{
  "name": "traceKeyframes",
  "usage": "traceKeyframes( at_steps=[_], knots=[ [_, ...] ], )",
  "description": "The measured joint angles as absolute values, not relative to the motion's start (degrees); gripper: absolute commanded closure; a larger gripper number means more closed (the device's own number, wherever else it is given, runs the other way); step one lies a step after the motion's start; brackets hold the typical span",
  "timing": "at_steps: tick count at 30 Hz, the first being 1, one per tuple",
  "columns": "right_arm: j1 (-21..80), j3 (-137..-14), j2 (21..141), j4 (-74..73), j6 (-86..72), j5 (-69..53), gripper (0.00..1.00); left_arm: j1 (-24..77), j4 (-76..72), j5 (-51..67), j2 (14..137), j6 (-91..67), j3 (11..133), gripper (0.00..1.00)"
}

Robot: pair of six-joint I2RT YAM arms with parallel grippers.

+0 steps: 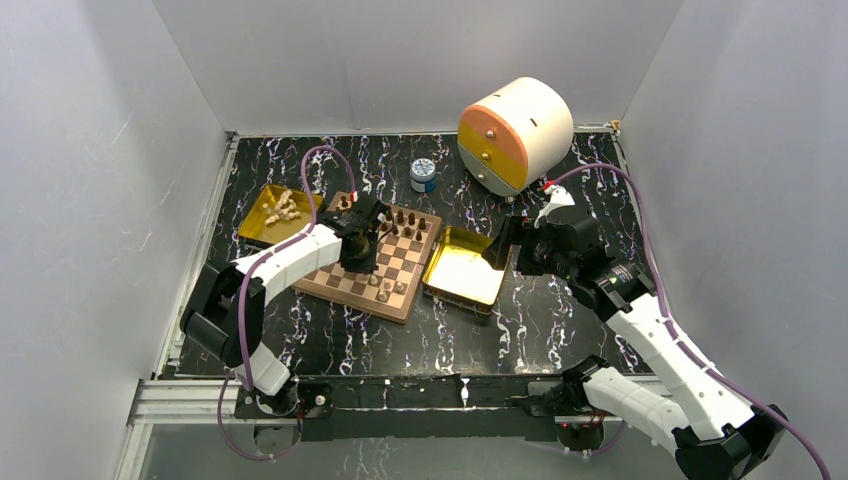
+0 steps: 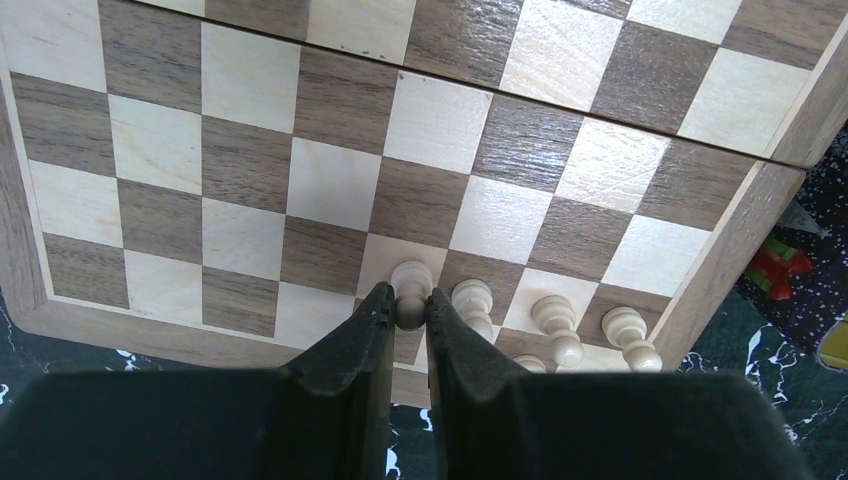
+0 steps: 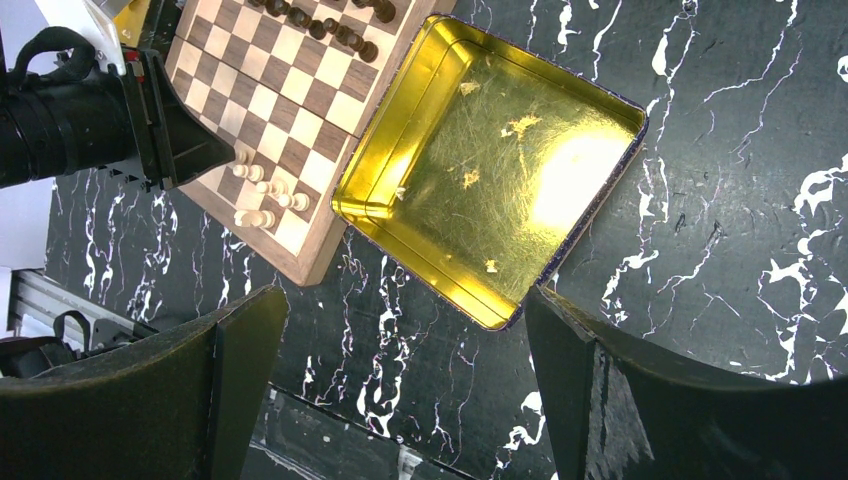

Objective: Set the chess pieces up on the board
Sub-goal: Place the chess piece on the chessboard.

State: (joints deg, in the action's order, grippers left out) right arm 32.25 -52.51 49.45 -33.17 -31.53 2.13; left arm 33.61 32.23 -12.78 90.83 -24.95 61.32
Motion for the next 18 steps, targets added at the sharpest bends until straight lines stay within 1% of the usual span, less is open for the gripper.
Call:
traceKeyframes(
  at_steps=[11, 15, 18],
  knots=[
    [32.25, -52.51, 49.45, -33.01, -31.53, 2.13, 0.01, 33.91, 32.45, -13.13, 90.83, -25.02, 60.69, 0.88],
    [32.25, -52.51, 49.43, -33.01, -31.55, 2.13, 0.01, 34.0, 32.62, -13.13, 90.98, -25.15, 60.58, 0.85],
    [32.25, -52.51, 49.43, -33.01, -31.55, 2.11, 0.01, 34.02, 32.64, -13.15, 91.0, -25.15, 60.58, 0.81]
  ],
)
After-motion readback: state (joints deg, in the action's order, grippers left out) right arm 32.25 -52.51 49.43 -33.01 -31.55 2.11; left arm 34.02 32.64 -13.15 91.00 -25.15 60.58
